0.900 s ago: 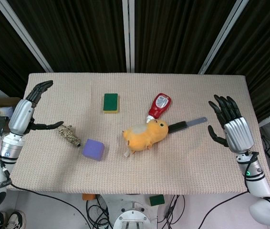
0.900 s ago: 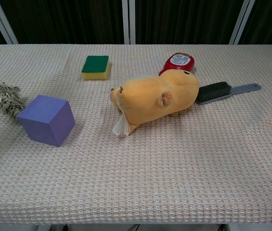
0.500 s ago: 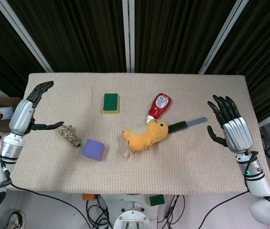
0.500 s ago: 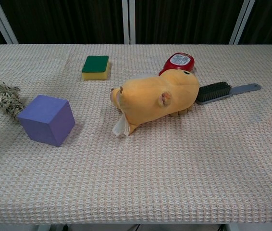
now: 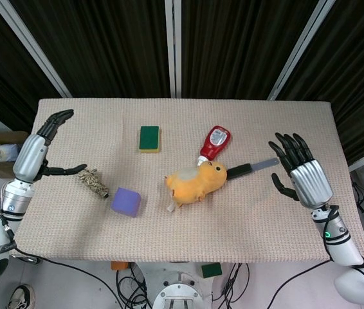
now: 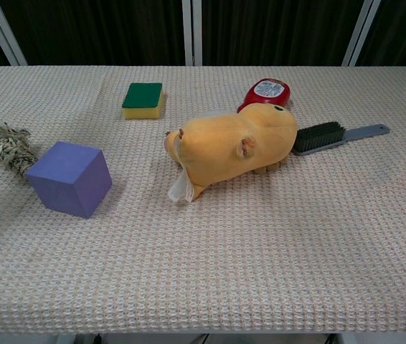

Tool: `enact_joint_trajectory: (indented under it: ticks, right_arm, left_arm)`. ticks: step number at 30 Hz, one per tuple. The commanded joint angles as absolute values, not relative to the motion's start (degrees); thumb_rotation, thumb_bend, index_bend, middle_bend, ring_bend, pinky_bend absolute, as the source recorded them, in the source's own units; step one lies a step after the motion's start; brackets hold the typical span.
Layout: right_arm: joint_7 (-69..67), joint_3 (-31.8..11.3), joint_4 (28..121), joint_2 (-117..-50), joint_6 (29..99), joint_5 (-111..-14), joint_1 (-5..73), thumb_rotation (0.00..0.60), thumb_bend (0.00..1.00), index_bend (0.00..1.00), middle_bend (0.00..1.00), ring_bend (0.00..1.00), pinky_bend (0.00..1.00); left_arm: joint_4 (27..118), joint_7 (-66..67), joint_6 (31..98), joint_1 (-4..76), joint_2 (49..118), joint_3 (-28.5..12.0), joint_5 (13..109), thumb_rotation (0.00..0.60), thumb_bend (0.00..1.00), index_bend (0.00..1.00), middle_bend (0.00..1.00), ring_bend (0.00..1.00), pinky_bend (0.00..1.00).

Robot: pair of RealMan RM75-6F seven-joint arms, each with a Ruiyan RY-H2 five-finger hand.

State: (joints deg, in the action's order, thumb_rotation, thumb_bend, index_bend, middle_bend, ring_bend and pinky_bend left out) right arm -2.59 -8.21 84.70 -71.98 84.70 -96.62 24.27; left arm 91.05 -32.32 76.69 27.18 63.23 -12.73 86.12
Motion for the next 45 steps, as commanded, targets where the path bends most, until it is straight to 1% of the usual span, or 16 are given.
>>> enact_joint_trajectory:
  ticks: [1,6,10,13,16,17,23,26,28,30,32,39,45]
  right_arm:
    - [2.59,-7.94,84.74,-71.45,82.32,-96.52,25.15,0.59,0.48,0.0,0.0,0.0,0.0]
    - [5.59,-7.04,88.28,-70.95,77.13,-95.99,27.04,0.59,0.46,0.0,0.0,0.0,0.0]
    - [9.27,-6.31,90.55,-71.23,73.5,-96.68,28.87,0.589,0.39,0.0,0.0,0.0,0.0]
    - [11.65,-5.39,90.93,-72.67,71.37,-97.66,30.02,0.589,0.36,0.0,0.0,0.0,0.0]
    - [13.22,-4.66,89.9,-75.35,70.3,-98.79,30.96,0.589,0.36,0.0,0.0,0.0,0.0]
    - [13.44,-4.31,89.21,-76.67,70.07,-99.34,31.3,0.589,0.36,0.0,0.01,0.0,0.0]
    - [15.24,-2.7,86.2,-82.42,69.65,-101.47,32.17,0.588,0.36,0.01,0.16,0.0,0.0]
    - [16.98,-2.57,84.9,-84.71,69.93,-101.34,32.0,0.595,0.36,0.06,0.19,0.0,0.0]
    - [17.96,-2.49,84.17,-86.0,70.6,-101.55,31.78,0.6,0.36,0.15,0.24,0.0,0.0]
    - [19.11,-2.45,83.1,-87.44,71.65,-102.03,31.52,0.6,0.36,0.21,0.27,0.0,0.0]
    - [20.16,-2.3,82.39,-88.43,71.82,-102.2,31.48,0.6,0.36,0.25,0.28,0.0,0.0]
    - [23.25,-2.33,79.44,-92.06,72.88,-102.68,31.4,0.6,0.36,0.32,0.32,0.0,0.0]
    - [24.71,-2.65,76.48,-94.98,73.91,-102.93,31.54,0.6,0.36,0.35,0.35,0.0,0.0]
  left_arm:
    - [90.99,-32.34,76.66,27.22,63.23,-12.68,86.15,0.395,0.06,0.1,0.09,0.07,0.19]
    - [90.84,-32.53,76.68,27.19,63.18,-12.63,85.99,0.397,0.06,0.1,0.09,0.07,0.19]
    - [90.9,-32.71,76.69,27.2,63.17,-12.68,85.77,0.4,0.06,0.11,0.09,0.07,0.19]
    - [90.98,-32.6,76.53,27.25,63.21,-12.77,85.42,0.41,0.06,0.11,0.09,0.07,0.19]
    - [90.79,-32.46,76.43,27.39,63.36,-12.82,85.36,0.412,0.06,0.11,0.09,0.07,0.19]
    - [90.67,-32.33,76.42,27.44,63.46,-12.82,85.34,0.411,0.06,0.11,0.09,0.07,0.19]
    - [90.36,-32.54,76.2,27.48,63.51,-12.68,85.25,0.409,0.06,0.11,0.09,0.07,0.19]
    - [90.14,-32.75,76.2,27.41,63.46,-12.59,85.25,0.408,0.06,0.11,0.09,0.07,0.19]
    - [89.99,-32.84,76.23,27.37,63.44,-12.48,85.38,0.412,0.06,0.11,0.09,0.07,0.19]
    - [89.88,-32.95,76.18,27.36,63.41,-12.38,85.48,0.411,0.06,0.11,0.09,0.07,0.19]
    - [89.74,-33.15,76.16,27.4,63.42,-12.36,85.52,0.408,0.06,0.11,0.09,0.07,0.19]
    - [89.03,-33.47,76.01,27.51,63.81,-12.09,85.74,0.408,0.06,0.11,0.09,0.07,0.19]
    - [88.47,-33.7,76.04,27.45,63.9,-11.97,85.67,0.407,0.06,0.11,0.09,0.07,0.19]
